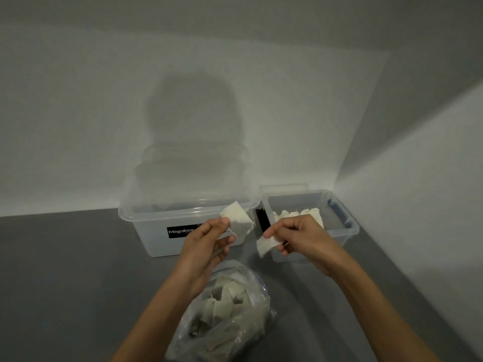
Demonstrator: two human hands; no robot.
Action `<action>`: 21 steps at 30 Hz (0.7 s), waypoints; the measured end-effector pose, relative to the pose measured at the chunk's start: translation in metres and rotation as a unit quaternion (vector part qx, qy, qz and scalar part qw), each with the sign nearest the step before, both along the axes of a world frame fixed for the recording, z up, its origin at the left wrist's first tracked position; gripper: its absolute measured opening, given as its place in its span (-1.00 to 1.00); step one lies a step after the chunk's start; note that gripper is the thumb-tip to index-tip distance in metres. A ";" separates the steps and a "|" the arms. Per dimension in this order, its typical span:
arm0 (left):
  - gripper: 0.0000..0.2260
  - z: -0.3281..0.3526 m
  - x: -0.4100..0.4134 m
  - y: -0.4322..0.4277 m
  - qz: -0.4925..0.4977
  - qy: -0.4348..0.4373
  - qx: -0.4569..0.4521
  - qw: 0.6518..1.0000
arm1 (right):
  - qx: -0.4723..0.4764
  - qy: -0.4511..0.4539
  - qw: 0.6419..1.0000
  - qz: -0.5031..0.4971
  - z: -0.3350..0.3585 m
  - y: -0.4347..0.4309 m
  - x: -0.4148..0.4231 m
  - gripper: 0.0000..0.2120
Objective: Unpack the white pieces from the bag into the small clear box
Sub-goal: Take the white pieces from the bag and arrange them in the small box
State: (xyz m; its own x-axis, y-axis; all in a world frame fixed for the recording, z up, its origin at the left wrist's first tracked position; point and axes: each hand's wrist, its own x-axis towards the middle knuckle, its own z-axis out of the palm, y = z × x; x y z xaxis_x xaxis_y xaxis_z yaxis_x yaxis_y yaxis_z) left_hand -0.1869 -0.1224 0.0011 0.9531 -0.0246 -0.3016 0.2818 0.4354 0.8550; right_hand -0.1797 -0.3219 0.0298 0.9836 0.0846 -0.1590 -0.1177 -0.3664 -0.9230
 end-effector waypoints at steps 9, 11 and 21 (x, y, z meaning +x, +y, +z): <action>-0.87 -0.008 0.017 -0.070 -0.002 -0.046 0.049 0.998 | 0.108 -0.023 0.993 -0.050 -0.012 -0.027 0.013 -0.89; -0.88 -0.004 0.026 -0.074 0.000 -0.078 0.109 0.991 | 0.090 -0.039 0.993 -0.064 -0.006 -0.044 0.017 -0.94; -0.85 0.031 0.109 -0.103 -0.129 -0.234 0.459 0.847 | -0.450 -0.212 0.866 0.056 0.029 -0.131 0.097 -0.88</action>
State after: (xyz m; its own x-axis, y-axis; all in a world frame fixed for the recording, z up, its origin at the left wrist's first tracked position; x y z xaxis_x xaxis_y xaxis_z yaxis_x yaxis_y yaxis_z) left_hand -0.0776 -0.2259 0.0322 0.9722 -0.2107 0.1024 -0.1969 -0.4980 0.8445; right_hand -0.0825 -0.4525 0.0590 0.9633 0.2130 0.1632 0.2448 -0.9467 -0.2095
